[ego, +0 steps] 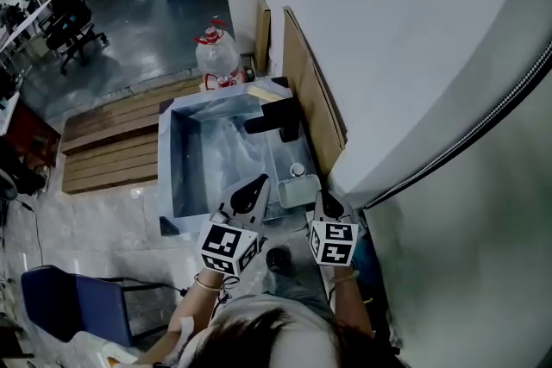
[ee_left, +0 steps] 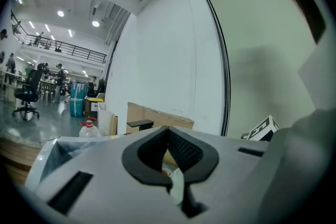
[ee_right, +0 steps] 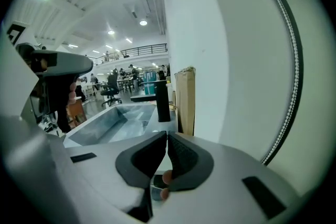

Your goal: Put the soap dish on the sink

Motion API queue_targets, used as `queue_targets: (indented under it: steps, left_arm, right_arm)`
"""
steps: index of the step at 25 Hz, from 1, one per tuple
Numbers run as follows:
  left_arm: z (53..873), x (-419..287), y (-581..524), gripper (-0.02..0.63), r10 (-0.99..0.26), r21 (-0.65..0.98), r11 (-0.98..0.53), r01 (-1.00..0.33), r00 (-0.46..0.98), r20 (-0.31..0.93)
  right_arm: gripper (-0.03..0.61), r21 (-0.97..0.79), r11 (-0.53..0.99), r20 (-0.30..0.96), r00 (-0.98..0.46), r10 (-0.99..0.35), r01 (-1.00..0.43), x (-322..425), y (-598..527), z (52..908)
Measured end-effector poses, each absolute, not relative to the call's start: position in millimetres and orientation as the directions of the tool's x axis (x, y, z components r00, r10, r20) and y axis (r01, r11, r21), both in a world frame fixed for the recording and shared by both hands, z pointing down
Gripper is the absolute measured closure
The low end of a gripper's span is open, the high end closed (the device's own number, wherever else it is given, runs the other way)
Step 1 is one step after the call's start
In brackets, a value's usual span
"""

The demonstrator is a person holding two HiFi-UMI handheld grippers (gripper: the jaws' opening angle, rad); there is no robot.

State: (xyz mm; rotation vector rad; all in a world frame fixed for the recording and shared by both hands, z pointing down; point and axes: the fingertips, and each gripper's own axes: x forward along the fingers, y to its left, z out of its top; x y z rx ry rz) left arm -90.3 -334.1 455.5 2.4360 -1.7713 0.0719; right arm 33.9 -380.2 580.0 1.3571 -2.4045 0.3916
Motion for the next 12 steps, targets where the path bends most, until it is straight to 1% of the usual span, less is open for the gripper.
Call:
queue_targets:
  steps: [4, 12]
  left_arm:
    - [448.6, -94.7, -322.8, 0.604, -0.949, 0.066, -0.29, -0.955, 0.296, 0.104]
    - [436.5, -100.0, -305.3, 0.604, -0.96, 0.059, -0.264, -0.963, 0.268, 0.08]
  right_arm:
    - [0.551, -0.04, 0.516, 0.39, -0.489, -0.781, -0.856, 29.7, -374.4, 560.7]
    - [0.552, -0.02, 0.544, 0.27, -0.528, -0.805, -0.839, 19.4, -358.7, 513.3]
